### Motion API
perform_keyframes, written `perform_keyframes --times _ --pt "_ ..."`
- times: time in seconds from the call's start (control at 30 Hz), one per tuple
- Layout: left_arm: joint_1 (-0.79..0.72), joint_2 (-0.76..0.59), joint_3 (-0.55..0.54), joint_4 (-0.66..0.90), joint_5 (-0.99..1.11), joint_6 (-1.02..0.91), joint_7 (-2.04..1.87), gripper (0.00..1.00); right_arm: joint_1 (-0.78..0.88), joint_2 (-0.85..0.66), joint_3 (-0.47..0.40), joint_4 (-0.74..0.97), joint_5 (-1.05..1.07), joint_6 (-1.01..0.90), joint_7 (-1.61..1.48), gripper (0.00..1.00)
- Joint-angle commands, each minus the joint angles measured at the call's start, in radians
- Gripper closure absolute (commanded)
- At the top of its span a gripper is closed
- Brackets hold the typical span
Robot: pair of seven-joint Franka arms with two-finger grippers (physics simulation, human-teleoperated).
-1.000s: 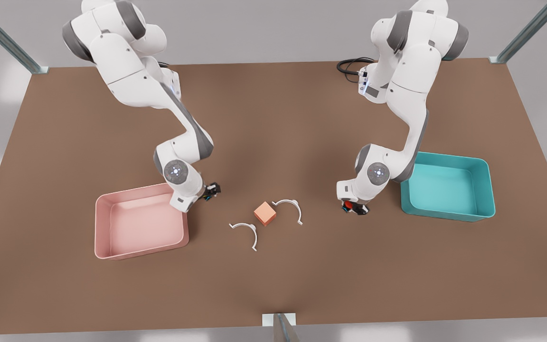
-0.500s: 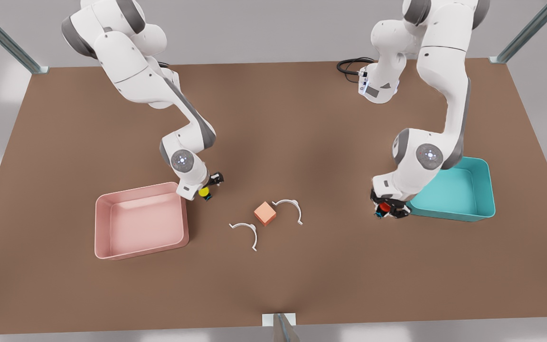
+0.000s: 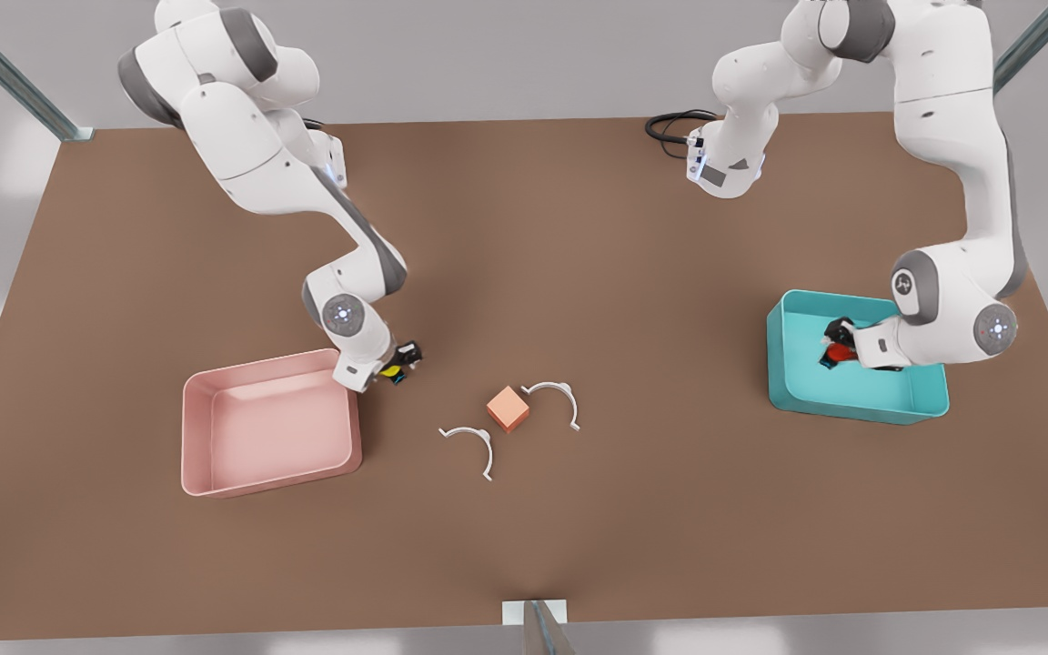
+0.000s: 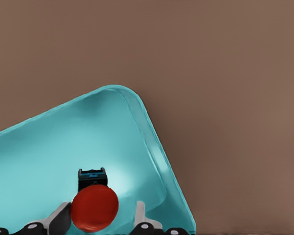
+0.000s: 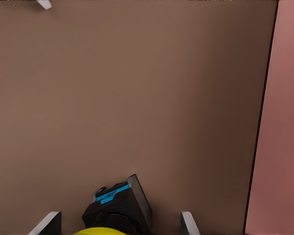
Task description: Place the red button in the blue storage box with the left arm, and place the yellow button in the pink storage box with the right arm
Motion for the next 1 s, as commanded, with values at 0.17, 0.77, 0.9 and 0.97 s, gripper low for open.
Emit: perform_keyframes --times 0.17,0.77,0.9,0.97 --pt "-0.075 0.014 -0.015 0.251 -0.044 -0.251 -0.277 0.00 -0.001 -0.001 0.003 -0.009 -0.002 0.007 -0.057 0.23" --pt "-0.227 -0.092 0.014 0.514 0.059 -0.320 -0.895 0.00 -0.023 -0.107 -0.001 0.178 0.000 -0.199 -0.042 0.50" --pt "-0.227 -0.092 0.014 0.514 0.059 -0.320 -0.895 0.00 -0.113 -0.118 -0.006 0.256 0.000 -0.309 -0.125 0.50" --pt "-0.227 -0.092 0.014 0.514 0.059 -0.320 -0.895 0.00 -0.175 -0.118 -0.006 0.250 0.000 -0.314 -0.128 0.48"
